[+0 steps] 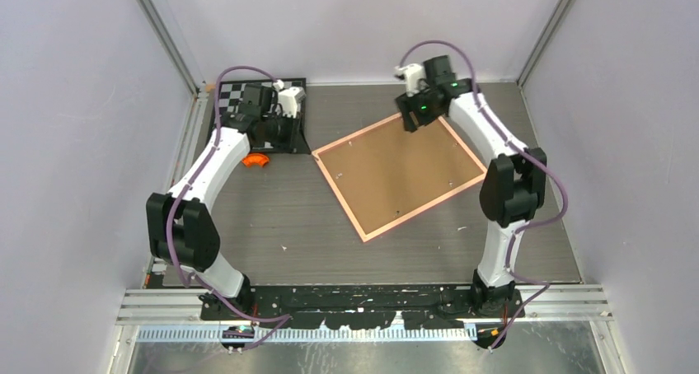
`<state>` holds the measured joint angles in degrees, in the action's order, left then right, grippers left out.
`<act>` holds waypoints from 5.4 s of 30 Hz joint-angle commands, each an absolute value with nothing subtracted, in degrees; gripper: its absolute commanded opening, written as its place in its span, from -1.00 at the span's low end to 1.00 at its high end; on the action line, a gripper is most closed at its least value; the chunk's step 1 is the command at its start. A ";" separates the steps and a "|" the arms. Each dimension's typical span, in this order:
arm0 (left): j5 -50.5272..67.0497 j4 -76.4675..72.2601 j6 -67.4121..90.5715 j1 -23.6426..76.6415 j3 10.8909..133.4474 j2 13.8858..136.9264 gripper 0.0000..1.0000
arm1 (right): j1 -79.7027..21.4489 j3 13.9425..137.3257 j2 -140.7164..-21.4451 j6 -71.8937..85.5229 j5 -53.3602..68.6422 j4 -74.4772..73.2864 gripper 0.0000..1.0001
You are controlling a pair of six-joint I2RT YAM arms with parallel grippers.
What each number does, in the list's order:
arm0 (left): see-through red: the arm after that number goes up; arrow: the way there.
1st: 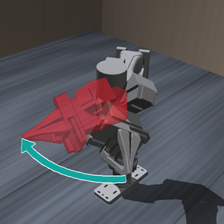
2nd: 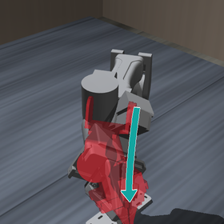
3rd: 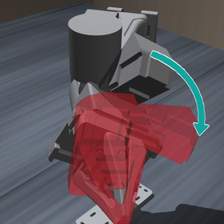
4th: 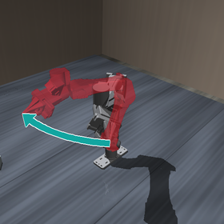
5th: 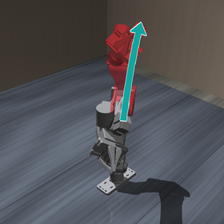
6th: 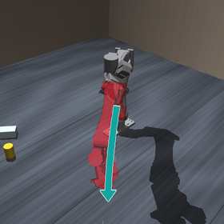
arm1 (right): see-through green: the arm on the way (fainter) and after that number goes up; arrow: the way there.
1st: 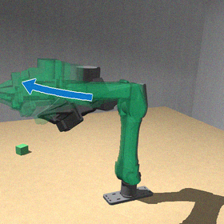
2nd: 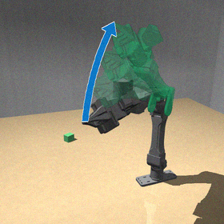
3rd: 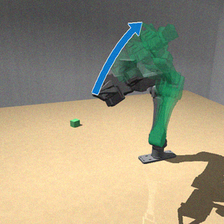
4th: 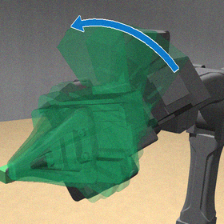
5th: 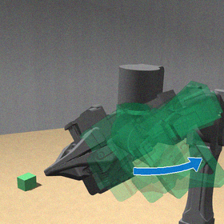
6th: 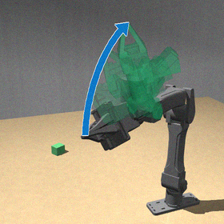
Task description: Take the photo out of the frame
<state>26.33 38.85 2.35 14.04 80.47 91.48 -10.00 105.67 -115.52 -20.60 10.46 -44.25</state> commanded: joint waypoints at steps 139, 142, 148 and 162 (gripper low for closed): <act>26.45 48.73 -19.42 20.24 75.57 88.81 -1.00 | -16.28 68.96 -107.00 3.06 2.00 -28.60 -0.29; 22.72 47.79 -20.82 21.91 74.28 88.44 -1.00 | -16.98 70.91 -109.18 1.00 0.28 -28.22 -0.32; 17.67 45.63 -22.22 24.33 73.00 88.21 -1.00 | -17.04 72.80 -111.54 0.36 -1.45 -29.44 -0.32; 6.33 37.58 -24.09 29.53 68.53 88.36 -1.00 | -17.04 76.01 -114.31 0.26 2.76 -34.79 -0.72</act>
<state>8.32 41.04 -23.11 29.63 67.77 90.11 -16.64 76.31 -110.30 2.04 1.93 -35.48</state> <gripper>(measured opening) 0.195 0.302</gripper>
